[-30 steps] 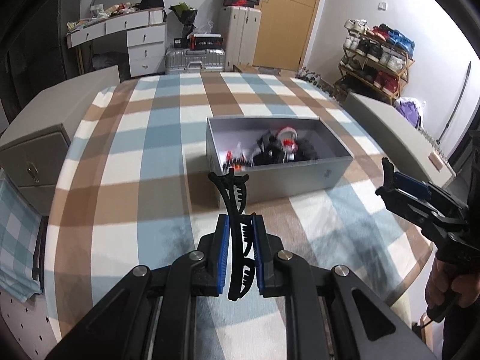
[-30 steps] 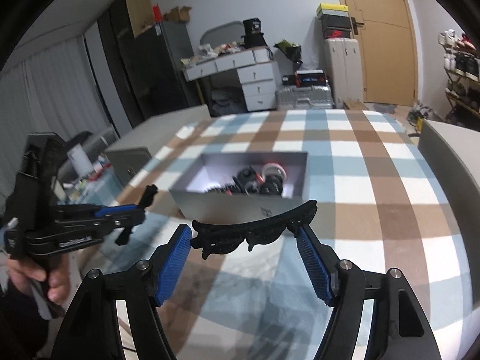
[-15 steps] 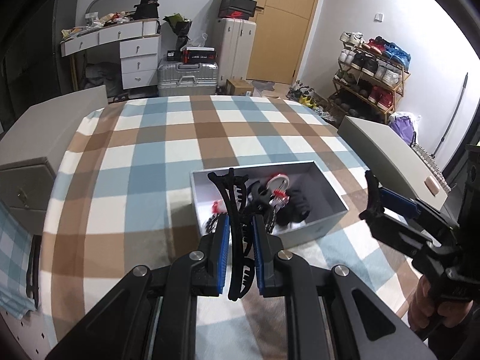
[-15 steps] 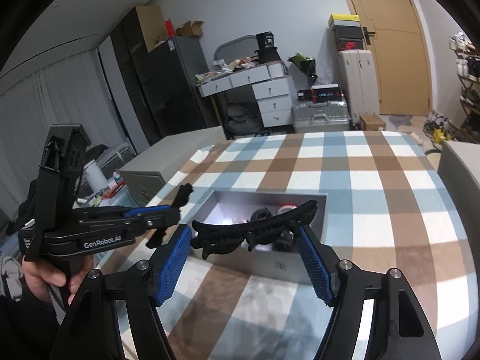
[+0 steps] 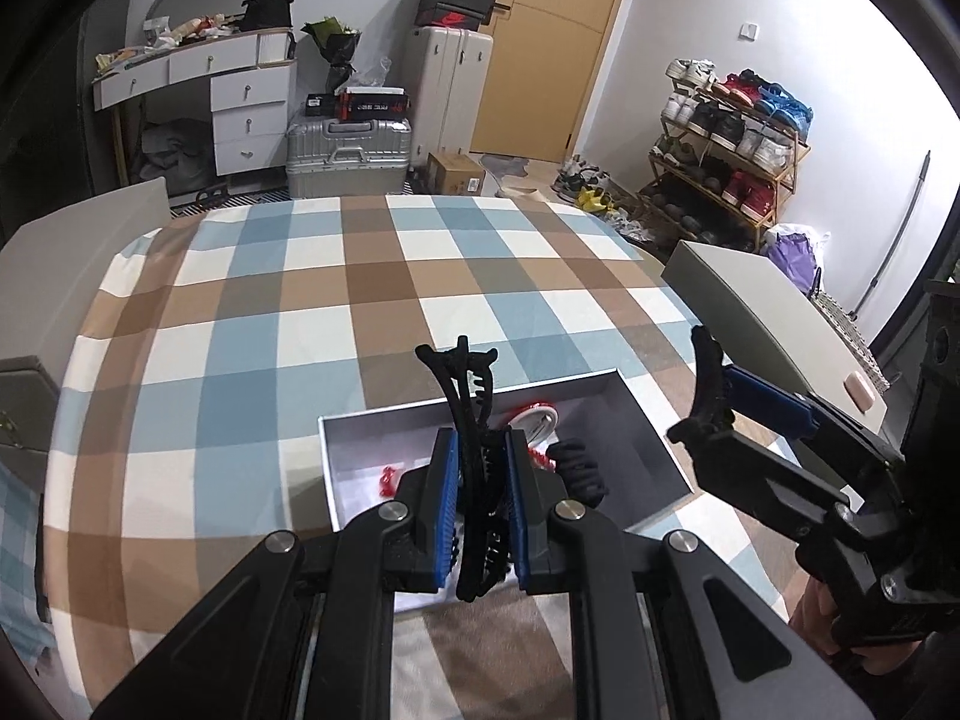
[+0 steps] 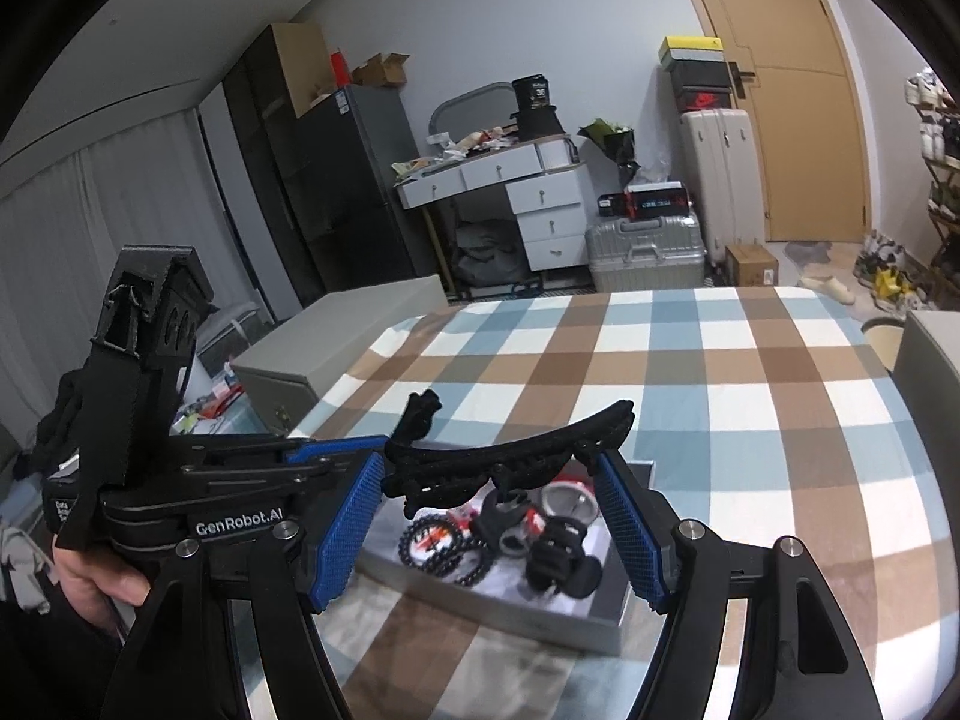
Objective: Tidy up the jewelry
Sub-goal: 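Carry both black combs with the left and right tools over the box, then open both tools releasing the combs into the box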
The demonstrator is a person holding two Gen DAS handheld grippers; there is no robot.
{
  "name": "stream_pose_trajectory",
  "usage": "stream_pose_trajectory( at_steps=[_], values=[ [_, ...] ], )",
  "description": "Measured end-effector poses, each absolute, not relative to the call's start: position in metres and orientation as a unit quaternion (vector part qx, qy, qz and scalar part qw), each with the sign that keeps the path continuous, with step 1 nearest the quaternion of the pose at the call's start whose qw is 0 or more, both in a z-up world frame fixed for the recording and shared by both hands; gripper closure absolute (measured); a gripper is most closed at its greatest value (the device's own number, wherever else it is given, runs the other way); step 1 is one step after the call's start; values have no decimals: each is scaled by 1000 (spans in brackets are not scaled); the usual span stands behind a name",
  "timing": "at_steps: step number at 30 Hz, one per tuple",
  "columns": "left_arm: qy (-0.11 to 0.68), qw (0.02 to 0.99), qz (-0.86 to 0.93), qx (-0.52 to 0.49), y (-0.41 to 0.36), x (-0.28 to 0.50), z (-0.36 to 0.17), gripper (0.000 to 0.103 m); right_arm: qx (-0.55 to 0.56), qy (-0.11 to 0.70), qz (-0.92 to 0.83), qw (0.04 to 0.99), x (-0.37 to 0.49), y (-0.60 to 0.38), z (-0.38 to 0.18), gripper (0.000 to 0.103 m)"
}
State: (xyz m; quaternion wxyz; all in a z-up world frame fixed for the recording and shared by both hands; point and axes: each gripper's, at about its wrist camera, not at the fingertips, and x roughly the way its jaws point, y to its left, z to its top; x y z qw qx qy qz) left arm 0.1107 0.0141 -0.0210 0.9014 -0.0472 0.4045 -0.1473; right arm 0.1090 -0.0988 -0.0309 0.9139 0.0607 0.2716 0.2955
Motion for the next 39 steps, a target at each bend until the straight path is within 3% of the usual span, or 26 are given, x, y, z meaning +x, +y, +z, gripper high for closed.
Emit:
stream_pose_trajectory(
  at_steps=[34,39],
  values=[
    [434,885,-163,-45,10,127,-42,91,44,328,271,904,144,-90,-75,29],
    [423,891,-156,-49,13,123,-38,76,44,314,268,910,137,-94,-71,27]
  ],
)
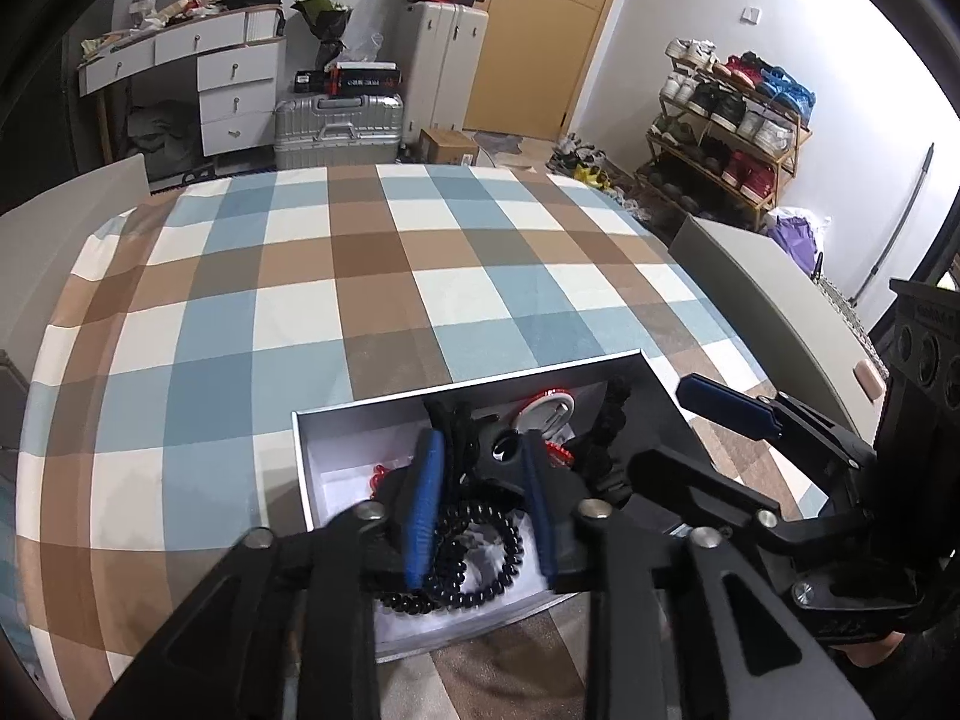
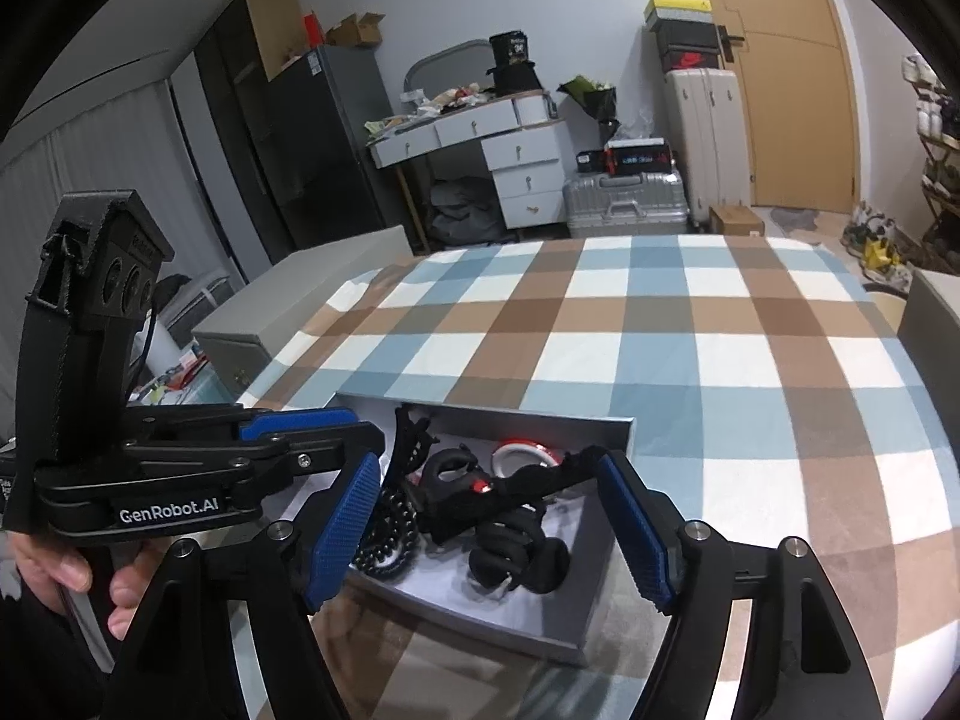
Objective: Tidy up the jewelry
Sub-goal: 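Open both tools releasing the combs into the box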
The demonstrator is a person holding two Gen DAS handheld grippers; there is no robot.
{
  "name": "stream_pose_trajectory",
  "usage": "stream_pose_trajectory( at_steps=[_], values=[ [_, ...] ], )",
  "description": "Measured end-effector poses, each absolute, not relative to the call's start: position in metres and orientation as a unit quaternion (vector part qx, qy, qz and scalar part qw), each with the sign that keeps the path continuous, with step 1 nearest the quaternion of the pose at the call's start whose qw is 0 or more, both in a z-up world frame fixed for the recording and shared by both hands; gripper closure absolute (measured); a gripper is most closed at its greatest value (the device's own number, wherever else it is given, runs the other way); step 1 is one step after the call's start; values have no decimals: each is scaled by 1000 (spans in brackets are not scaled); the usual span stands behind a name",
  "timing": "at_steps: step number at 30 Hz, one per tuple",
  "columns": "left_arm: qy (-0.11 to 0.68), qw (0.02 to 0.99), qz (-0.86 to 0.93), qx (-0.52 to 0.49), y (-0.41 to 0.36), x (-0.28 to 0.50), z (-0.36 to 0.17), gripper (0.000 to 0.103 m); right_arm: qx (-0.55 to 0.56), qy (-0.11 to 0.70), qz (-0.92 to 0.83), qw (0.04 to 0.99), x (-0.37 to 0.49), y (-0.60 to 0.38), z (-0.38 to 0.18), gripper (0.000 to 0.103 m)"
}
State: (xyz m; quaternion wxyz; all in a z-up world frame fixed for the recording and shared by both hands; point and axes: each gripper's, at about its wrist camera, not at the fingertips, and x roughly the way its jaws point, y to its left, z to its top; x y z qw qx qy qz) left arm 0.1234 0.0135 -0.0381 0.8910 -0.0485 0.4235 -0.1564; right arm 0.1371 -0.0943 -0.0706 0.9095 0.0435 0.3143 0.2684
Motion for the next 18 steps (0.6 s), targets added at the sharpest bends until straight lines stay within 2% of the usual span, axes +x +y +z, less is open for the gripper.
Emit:
stream_pose_trajectory(
  at_steps=[9,10,13,16,18],
  values=[
    [388,909,-142,-46,18,113,-22,72,60,264,252,929,120,-108,-52,23],
    [383,912,-140,-47,18,111,-20,70,59,256,249,932,117,-109,-49,22],
    [358,923,-130,-49,21,104,-10,52,53,230,244,941,106,-110,-40,19],
    [336,933,-120,-54,25,98,-2,48,46,203,242,948,98,-111,-32,12],
    [327,937,-111,-58,26,96,1,41,42,185,234,954,92,-112,-27,2]
  ],
)
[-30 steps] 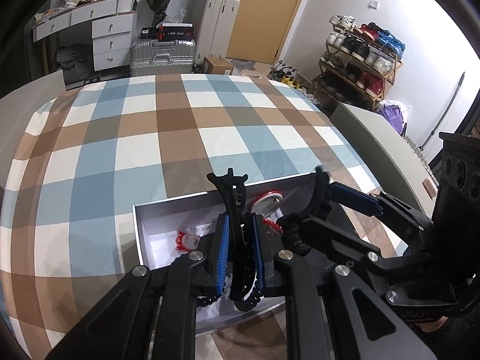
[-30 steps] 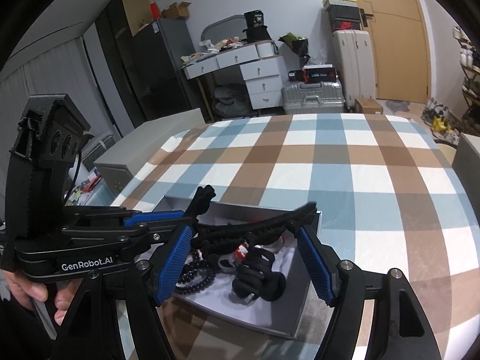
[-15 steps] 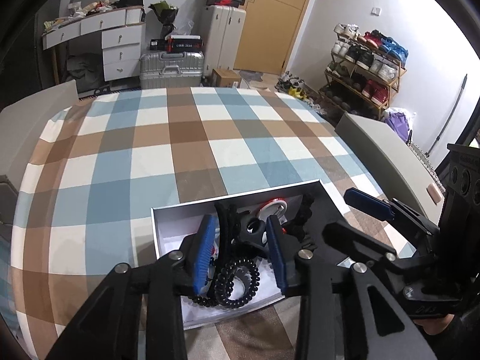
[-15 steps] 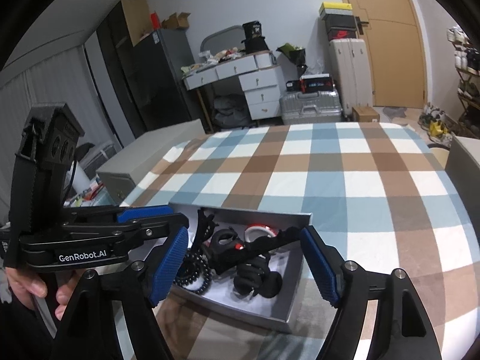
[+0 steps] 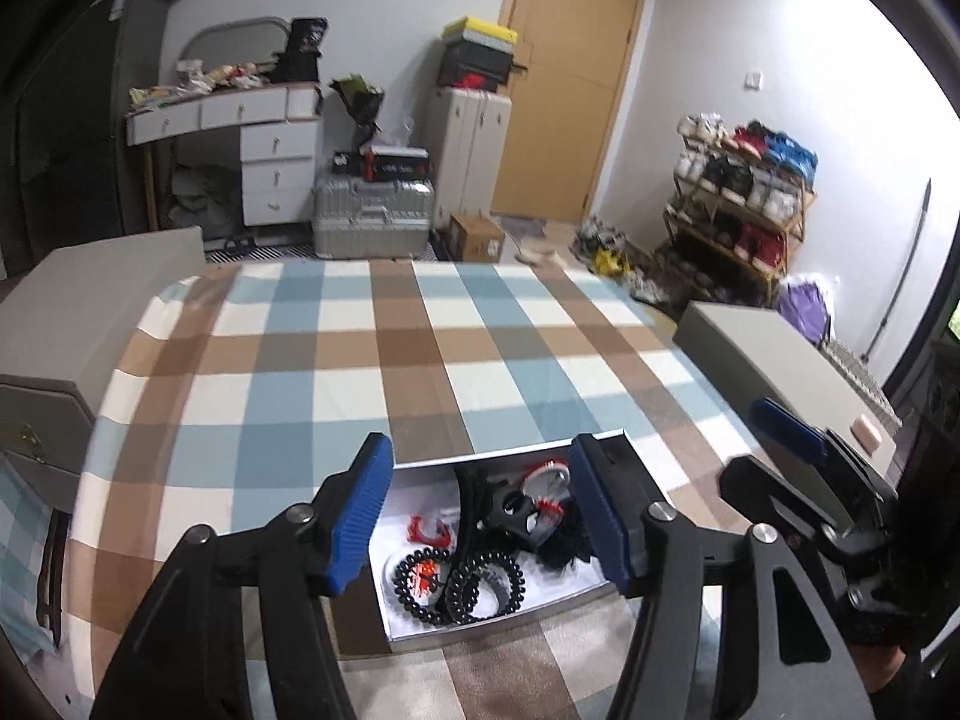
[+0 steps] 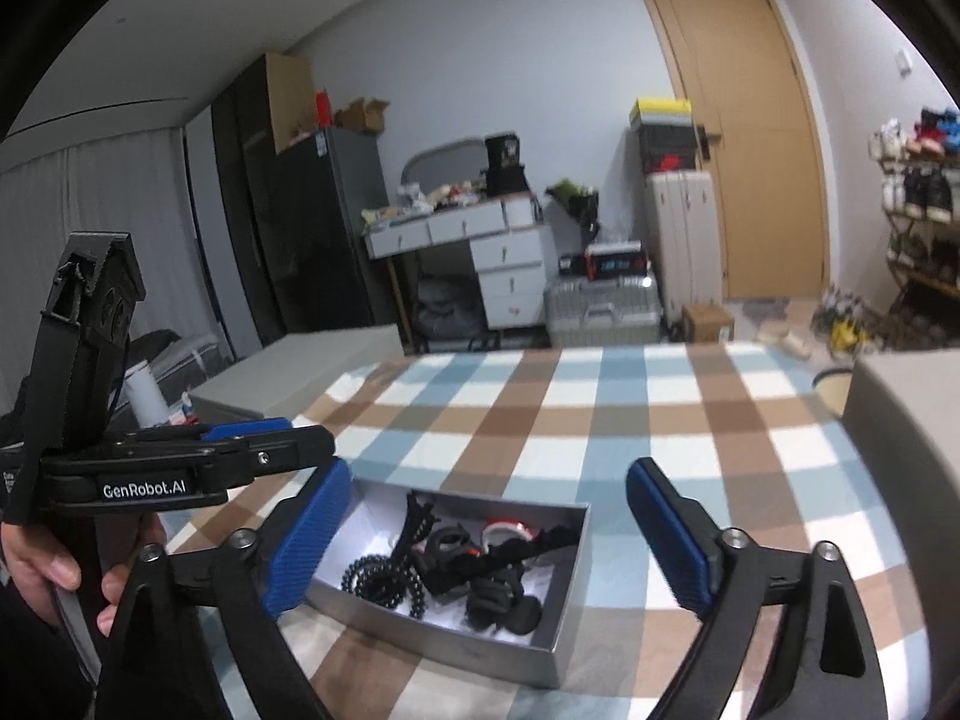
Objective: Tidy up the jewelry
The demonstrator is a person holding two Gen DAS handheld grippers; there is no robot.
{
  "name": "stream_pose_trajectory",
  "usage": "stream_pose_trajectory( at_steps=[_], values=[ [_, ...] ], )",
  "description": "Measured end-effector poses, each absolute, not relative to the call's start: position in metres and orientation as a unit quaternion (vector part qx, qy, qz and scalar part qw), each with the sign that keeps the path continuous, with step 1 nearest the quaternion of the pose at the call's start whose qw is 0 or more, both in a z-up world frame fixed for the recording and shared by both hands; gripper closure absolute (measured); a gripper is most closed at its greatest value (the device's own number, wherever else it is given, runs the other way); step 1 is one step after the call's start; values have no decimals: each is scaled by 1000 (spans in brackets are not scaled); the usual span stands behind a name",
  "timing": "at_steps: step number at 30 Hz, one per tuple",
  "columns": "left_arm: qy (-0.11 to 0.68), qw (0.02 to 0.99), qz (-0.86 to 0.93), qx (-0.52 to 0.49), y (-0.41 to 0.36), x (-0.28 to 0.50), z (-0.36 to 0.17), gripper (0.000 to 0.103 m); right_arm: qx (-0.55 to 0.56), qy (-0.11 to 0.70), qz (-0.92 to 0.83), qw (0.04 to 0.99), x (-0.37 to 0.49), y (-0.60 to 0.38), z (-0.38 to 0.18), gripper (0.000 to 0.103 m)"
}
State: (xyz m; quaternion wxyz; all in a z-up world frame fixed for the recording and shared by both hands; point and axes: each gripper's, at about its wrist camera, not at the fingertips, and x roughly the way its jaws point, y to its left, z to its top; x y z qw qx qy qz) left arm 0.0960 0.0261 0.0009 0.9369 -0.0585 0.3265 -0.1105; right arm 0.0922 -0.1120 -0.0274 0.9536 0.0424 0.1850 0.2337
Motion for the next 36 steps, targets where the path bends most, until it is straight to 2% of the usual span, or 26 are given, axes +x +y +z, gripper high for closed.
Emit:
stream_pose_trajectory(
  at_steps=[2,8,11,19,30,36],
  values=[
    [307,946,-84,-67,31,94,4,20,41,158,209,964,85,-114,-23,0],
    [231,970,-19,-67,43,82,17,17,33,122,195,973,70,-119,-16,0],
    [193,980,1,-52,41,72,19,1,27,106,193,975,63,-120,-16,0],
    [164,985,19,-52,46,59,5,1,9,45,168,985,45,-120,-27,0],
    [149,987,59,-32,52,49,-28,1,-12,76,169,983,54,-117,-57,0],
    [167,984,55,-24,50,53,-40,1,-14,100,168,981,61,-117,-63,0]
  ],
)
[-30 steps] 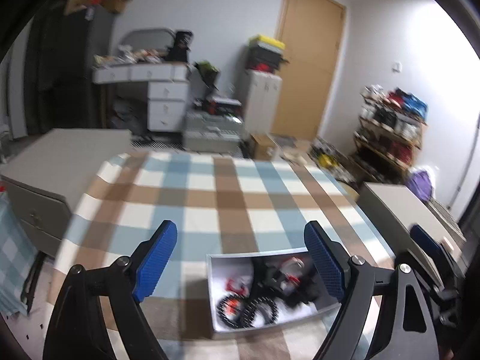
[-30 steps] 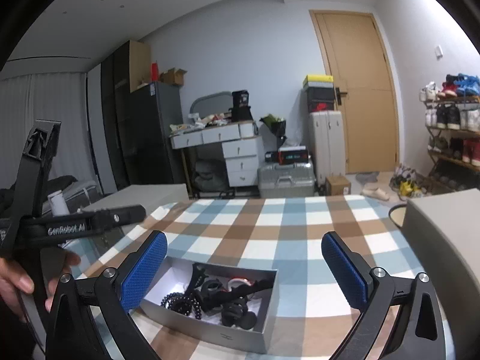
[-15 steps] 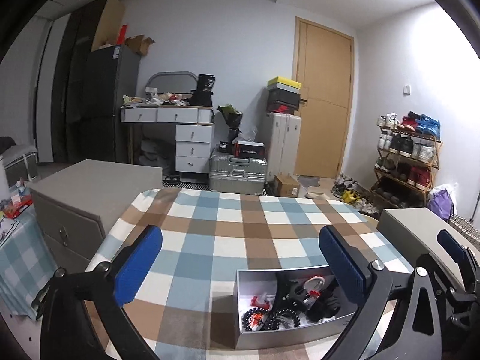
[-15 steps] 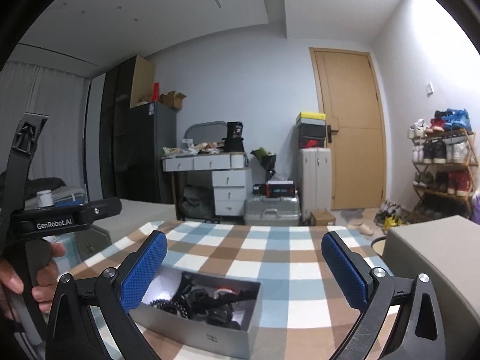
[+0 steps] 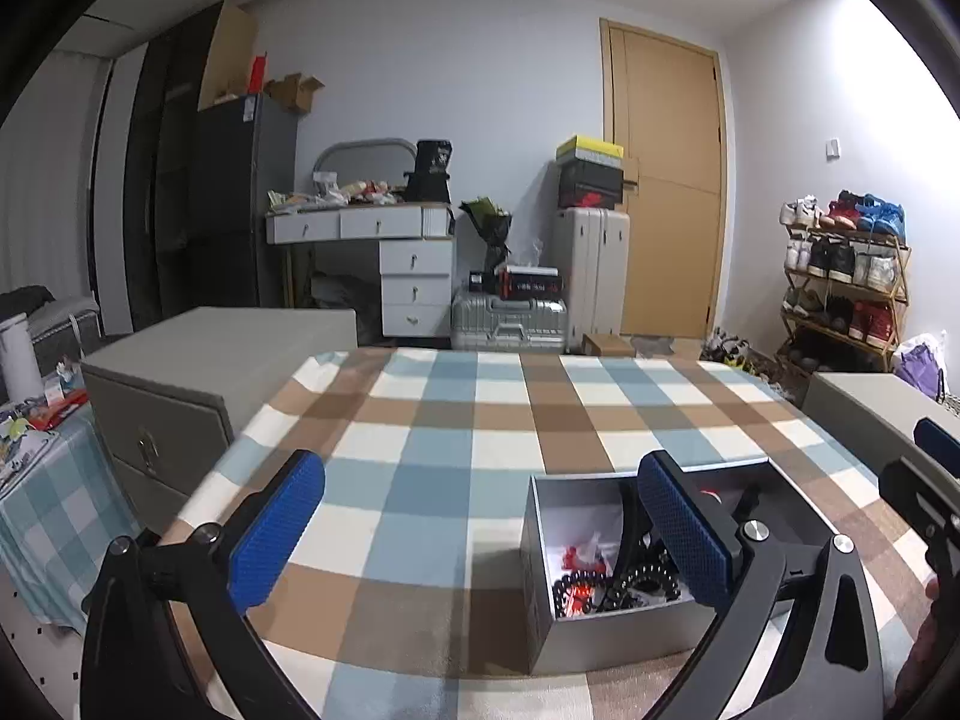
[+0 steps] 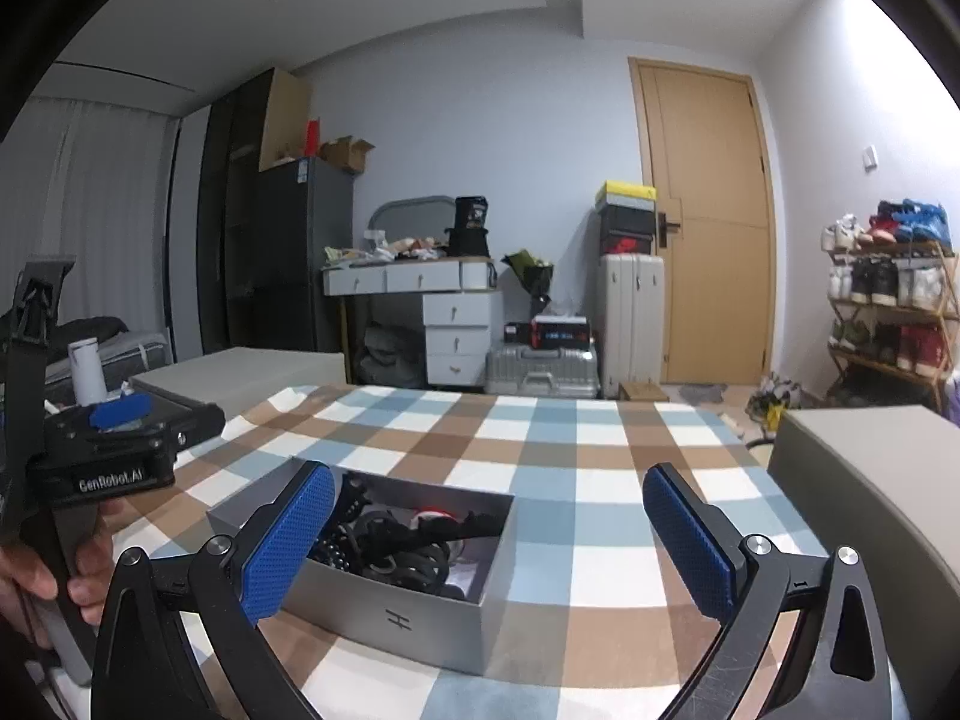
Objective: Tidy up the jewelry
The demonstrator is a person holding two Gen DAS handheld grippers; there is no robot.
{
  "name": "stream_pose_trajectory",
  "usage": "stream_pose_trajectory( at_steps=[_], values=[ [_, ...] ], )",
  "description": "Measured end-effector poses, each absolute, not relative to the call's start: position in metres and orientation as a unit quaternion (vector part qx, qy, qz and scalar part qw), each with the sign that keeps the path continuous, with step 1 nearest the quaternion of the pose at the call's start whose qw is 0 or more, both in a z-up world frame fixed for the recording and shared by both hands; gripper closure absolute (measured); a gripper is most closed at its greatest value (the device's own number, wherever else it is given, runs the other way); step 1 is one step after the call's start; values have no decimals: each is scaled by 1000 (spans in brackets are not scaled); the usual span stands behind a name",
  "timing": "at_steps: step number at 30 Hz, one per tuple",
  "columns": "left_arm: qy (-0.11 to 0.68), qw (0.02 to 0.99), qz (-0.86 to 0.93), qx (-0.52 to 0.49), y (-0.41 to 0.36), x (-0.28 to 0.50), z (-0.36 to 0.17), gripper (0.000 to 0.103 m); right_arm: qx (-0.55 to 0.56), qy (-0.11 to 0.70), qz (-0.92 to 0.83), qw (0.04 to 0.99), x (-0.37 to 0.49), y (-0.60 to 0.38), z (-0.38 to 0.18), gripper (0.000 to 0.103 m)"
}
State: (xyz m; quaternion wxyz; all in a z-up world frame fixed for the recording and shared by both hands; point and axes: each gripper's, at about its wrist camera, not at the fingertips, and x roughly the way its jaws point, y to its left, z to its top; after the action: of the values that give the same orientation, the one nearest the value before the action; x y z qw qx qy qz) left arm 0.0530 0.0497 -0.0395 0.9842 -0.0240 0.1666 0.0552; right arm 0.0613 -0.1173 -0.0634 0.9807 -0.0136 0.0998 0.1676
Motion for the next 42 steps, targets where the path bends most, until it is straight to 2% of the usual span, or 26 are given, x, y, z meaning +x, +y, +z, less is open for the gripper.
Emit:
stream_pose_trajectory(
  at_steps=[11,42],
  values=[
    [170,985,35,-1,37,48,-42,1,-27,134,173,975,69,-111,-69,0],
    [159,987,33,-2,37,45,-44,1,-28,135,173,975,70,-113,-69,0]
  ],
)
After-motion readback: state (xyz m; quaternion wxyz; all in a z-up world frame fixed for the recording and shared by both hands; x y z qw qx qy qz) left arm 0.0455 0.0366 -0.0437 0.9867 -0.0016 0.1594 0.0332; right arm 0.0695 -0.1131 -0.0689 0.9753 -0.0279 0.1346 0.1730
